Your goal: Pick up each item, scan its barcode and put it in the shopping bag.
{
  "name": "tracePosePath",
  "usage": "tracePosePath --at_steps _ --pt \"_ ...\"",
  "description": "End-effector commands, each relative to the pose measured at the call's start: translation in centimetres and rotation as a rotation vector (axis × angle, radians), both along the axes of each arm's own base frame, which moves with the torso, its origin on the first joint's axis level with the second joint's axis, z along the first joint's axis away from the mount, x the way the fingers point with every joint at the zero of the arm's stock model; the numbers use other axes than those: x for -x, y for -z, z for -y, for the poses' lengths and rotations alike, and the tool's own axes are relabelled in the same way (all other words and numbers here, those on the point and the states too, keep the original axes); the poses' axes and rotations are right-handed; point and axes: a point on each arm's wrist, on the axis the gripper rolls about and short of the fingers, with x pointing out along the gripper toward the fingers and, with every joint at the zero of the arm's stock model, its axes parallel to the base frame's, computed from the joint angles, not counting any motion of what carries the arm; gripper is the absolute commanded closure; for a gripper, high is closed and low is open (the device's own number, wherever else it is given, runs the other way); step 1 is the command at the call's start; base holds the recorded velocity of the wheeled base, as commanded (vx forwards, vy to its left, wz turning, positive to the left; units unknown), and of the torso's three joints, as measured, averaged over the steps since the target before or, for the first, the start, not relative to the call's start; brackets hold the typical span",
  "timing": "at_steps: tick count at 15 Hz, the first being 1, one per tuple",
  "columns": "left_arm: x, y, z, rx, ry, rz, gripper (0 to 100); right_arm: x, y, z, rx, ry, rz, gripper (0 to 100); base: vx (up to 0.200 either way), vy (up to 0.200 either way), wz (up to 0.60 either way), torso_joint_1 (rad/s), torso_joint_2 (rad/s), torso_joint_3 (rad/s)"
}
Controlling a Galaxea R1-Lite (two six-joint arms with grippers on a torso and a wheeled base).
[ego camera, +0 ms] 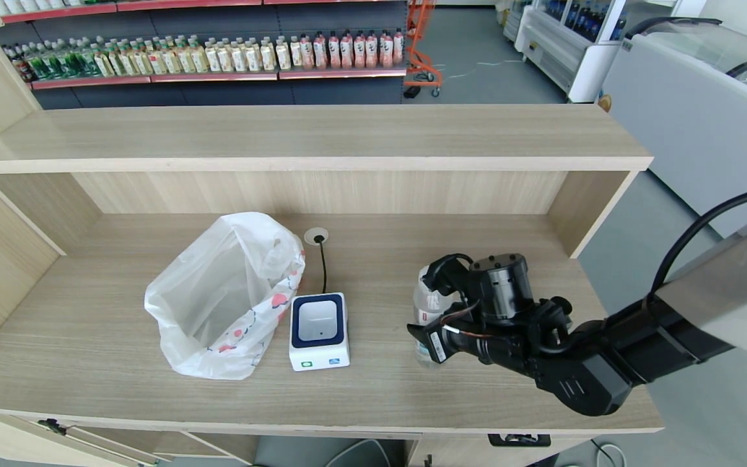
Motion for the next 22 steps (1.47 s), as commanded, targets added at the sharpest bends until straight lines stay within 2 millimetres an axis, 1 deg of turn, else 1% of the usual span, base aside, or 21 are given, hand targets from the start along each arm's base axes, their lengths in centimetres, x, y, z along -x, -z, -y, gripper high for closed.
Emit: tracePosePath --at_steps 1,5,7,8,10,11,12,14,16,17,18,19,20,22 --pt "0.0 0.0 0.0 0.000 0.000 -0.001 0 0.1 -0.1 0.1 -0.005 -0.001 0.008 100 0.000 0.000 0.00 0.000 0.00 0.000" --pt "0.0 0.0 0.0 0.000 0.000 -0.001 0 0.3 0.0 0.3 -0.010 0.004 0.017 100 0.000 0.000 0.00 0.000 0.00 0.000" --pt "0.0 0.0 0.0 0.000 0.000 -0.001 0 0.5 -0.7 1.1 -0.033 0.019 0.023 100 0.000 0.000 0.00 0.000 0.00 0.000" --pt "0.0 0.0 0.0 0.000 0.002 -0.001 0 0.7 -1.9 1.4 -0.093 -0.001 0.038 100 0.000 0.000 0.00 0.000 0.00 0.000" --pt "0.0 0.0 0.0 0.000 0.002 -0.001 0 0.5 -4.8 2.7 -0.231 -0.051 0.083 100 0.000 0.000 0.00 0.000 0.00 0.000" --pt "0.0 0.0 0.0 0.000 0.000 -0.001 0 0.6 -6.4 3.9 -0.298 -0.094 0.093 100 0.000 0.000 0.00 0.000 0.00 0.000" --pt "0.0 0.0 0.0 0.000 0.000 -0.001 0 0.9 -7.6 5.0 -0.342 -0.135 0.092 100 0.000 0.000 0.00 0.000 0.00 0.000" --pt "0.0 0.0 0.0 0.000 0.000 -0.001 0 1.8 -10.7 7.7 -0.435 -0.226 0.128 100 0.000 0.000 0.00 0.000 0.00 0.000" --pt "0.0 0.0 0.0 0.000 0.000 -0.001 0 3.2 -14.9 10.0 -0.517 -0.359 0.205 100 0.000 0.000 0.00 0.000 0.00 0.000" --pt "0.0 0.0 0.0 0.000 0.002 0.001 0 4.0 -16.9 10.6 -0.533 -0.445 0.248 100 0.000 0.000 0.00 0.000 0.00 0.000" --pt "0.0 0.0 0.0 0.000 0.000 -0.001 0 6.1 -20.0 11.4 -0.543 -0.560 0.281 100 0.000 0.000 0.00 0.000 0.00 0.000" --pt "0.0 0.0 0.0 0.000 0.000 -0.001 0 7.7 -21.1 11.8 -0.541 -0.603 0.260 100 0.000 0.000 0.00 0.000 0.00 0.000" --pt "0.0 0.0 0.0 0.000 0.000 0.001 0 9.3 -21.3 12.2 -0.540 -0.650 0.206 100 0.000 0.000 0.00 0.000 0.00 0.000" --pt "0.0 0.0 0.0 0.000 0.000 0.001 0 11.4 -20.6 12.4 -0.543 -0.727 0.141 100 0.000 0.000 0.00 0.000 0.00 0.000"
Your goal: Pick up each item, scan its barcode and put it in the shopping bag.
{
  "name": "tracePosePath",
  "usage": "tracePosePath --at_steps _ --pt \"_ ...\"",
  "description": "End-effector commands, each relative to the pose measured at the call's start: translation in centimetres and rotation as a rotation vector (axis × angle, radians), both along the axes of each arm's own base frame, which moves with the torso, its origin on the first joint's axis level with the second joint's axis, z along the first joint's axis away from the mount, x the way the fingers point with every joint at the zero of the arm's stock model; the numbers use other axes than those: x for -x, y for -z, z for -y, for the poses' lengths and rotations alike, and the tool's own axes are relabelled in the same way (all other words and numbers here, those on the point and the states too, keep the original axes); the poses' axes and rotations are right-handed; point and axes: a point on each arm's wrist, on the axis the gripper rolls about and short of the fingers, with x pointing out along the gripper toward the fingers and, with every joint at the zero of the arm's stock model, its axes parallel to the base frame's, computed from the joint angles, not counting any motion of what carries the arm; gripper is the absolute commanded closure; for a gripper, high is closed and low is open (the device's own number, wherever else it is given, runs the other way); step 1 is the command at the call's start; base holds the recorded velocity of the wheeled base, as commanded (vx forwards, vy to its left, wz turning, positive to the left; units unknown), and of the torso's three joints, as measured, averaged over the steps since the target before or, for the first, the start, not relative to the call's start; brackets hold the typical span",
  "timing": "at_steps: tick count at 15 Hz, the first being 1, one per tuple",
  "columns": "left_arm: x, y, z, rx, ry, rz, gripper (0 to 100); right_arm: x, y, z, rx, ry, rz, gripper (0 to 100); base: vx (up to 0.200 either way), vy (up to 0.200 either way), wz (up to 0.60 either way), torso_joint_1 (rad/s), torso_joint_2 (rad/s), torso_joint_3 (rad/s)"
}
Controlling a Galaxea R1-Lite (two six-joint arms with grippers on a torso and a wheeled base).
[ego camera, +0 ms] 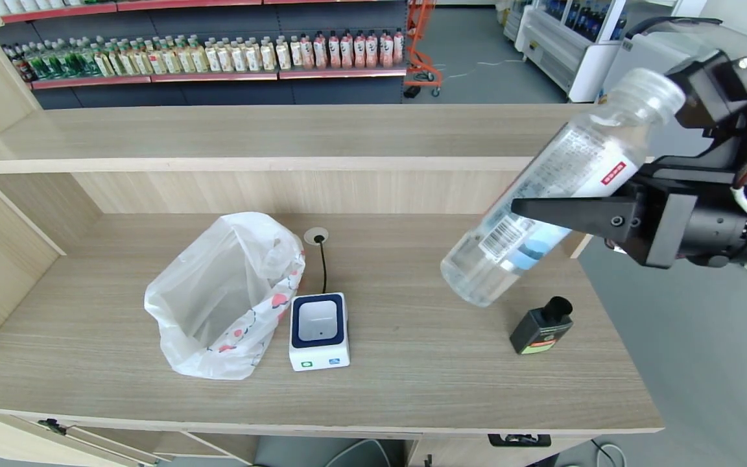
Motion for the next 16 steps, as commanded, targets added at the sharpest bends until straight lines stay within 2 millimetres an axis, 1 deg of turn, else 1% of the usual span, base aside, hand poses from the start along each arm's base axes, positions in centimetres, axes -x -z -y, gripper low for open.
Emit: tracePosePath --at_steps 1,3,6,8,11,12,16 --pt "0.0 0.0 0.0 0.000 0.001 0.001 0 4.3 -1.8 0.8 -0.025 -0.103 0.065 100 0.000 0.000 0.00 0.000 0.00 0.000" --pt "0.0 0.0 0.0 0.000 0.000 -0.001 0 5.6 -2.0 -0.3 -0.030 -0.188 0.077 100 0.000 0.000 0.00 0.000 0.00 0.000" --pt "0.0 0.0 0.0 0.000 0.000 0.001 0 6.4 -2.7 -1.4 -0.043 -0.257 0.097 100 0.000 0.000 0.00 0.000 0.00 0.000" --pt "0.0 0.0 0.0 0.000 0.000 -0.001 0 6.8 -2.5 -1.6 -0.033 -0.319 0.077 100 0.000 0.000 0.00 0.000 0.00 0.000" --pt "0.0 0.0 0.0 0.000 0.001 0.001 0 7.8 -2.3 -1.1 -0.008 -0.420 0.031 100 0.000 0.000 0.00 0.000 0.00 0.000" --pt "0.0 0.0 0.0 0.000 0.000 0.001 0 7.8 -2.2 -1.1 -0.003 -0.439 0.024 100 0.000 0.000 0.00 0.000 0.00 0.000" --pt "0.0 0.0 0.0 0.000 0.000 -0.001 0 7.9 -2.2 -0.9 -0.004 -0.435 0.028 100 0.000 0.000 0.00 0.000 0.00 0.000"
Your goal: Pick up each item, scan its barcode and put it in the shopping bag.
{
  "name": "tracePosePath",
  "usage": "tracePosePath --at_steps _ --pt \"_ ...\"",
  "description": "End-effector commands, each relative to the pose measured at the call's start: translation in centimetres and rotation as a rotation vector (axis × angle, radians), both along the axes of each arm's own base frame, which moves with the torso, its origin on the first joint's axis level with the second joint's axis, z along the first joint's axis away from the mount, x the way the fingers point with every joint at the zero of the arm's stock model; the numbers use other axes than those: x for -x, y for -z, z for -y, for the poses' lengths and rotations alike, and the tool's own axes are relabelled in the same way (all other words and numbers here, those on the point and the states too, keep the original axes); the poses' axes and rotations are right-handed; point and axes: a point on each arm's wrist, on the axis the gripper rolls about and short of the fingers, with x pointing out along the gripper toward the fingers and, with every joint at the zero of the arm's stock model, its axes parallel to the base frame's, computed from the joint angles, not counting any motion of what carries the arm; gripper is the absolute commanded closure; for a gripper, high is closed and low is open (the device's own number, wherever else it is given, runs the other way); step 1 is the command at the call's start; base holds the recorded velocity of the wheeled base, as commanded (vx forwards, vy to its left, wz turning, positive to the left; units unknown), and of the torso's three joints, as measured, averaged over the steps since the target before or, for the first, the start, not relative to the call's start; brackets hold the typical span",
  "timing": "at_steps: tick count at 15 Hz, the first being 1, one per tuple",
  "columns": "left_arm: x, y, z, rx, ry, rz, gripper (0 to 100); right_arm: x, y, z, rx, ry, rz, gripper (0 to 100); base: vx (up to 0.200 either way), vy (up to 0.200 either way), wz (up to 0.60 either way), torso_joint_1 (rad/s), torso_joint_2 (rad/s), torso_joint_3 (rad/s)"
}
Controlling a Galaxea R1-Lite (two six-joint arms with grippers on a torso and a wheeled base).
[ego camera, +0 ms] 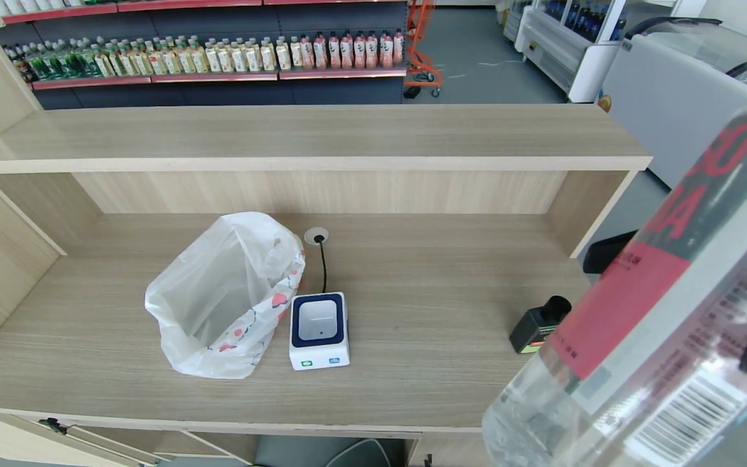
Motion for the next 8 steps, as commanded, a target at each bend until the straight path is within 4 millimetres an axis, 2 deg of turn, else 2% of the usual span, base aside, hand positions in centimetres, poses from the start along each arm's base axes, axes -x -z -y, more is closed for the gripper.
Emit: tracePosePath --at_steps 1,8 --pt "-0.01 0.02 0.00 0.000 0.000 -0.001 0 0.49 0.22 0.38 0.002 0.002 -0.004 100 0.000 0.000 0.00 0.000 0.00 0.000" --pt "-0.01 0.02 0.00 0.000 0.000 -0.001 0 1.45 0.55 1.00 0.020 0.004 -0.026 100 0.000 0.000 0.00 0.000 0.00 0.000"
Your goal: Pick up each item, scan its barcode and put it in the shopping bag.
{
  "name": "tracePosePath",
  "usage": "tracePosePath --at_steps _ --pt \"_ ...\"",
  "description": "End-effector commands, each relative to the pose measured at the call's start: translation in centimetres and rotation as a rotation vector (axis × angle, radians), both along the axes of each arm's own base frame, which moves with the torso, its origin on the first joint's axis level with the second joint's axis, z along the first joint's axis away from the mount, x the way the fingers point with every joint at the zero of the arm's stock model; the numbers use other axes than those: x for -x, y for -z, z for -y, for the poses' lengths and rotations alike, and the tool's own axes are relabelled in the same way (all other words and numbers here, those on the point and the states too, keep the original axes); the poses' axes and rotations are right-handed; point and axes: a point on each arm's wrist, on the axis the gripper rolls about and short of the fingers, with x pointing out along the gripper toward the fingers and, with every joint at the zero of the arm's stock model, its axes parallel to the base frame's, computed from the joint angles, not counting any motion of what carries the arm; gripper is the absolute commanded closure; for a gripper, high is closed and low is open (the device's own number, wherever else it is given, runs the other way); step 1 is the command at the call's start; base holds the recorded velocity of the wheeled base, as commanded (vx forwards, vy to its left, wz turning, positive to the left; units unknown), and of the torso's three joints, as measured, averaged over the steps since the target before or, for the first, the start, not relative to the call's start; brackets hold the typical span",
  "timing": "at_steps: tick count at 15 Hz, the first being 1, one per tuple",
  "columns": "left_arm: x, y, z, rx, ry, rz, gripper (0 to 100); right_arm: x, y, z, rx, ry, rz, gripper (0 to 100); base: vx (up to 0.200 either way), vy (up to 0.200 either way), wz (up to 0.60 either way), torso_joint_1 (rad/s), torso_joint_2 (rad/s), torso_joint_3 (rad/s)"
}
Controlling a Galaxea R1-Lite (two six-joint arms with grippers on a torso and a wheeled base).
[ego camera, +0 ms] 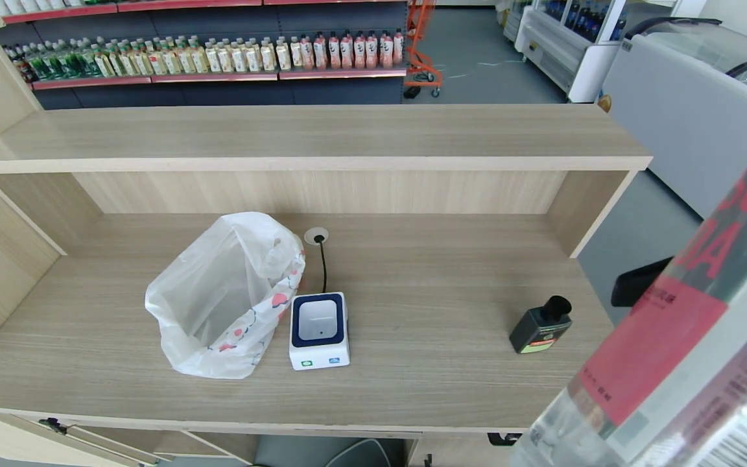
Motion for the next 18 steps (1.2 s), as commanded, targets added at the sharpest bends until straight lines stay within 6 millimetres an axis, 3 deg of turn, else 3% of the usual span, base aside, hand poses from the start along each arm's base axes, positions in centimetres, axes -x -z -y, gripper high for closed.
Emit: tracePosePath --at_steps 1,11,13,15,18 --pt "0.0 0.0 0.0 0.000 0.000 0.001 0 0.6 -0.1 0.4 0.009 0.000 -0.012 100 0.000 0.000 0.00 0.000 0.00 0.000" --pt "0.0 0.0 0.0 0.000 0.002 -0.001 0 1.3 1.2 3.6 0.074 0.164 -0.023 100 0.000 0.000 0.00 0.000 0.00 0.000" --pt "0.0 0.0 0.0 0.000 0.000 -0.001 0 -0.3 1.8 5.7 0.129 0.556 0.012 100 0.000 0.000 0.00 0.000 0.00 0.000" --pt "0.0 0.0 0.0 0.000 0.000 -0.001 0 -1.0 2.6 6.4 0.218 0.948 -0.028 100 0.000 0.000 0.00 0.000 0.00 0.000" --pt "0.0 0.0 0.0 0.000 0.002 -0.001 0 0.5 2.4 6.0 0.186 1.012 -0.076 100 0.000 0.000 0.00 0.000 0.00 0.000"
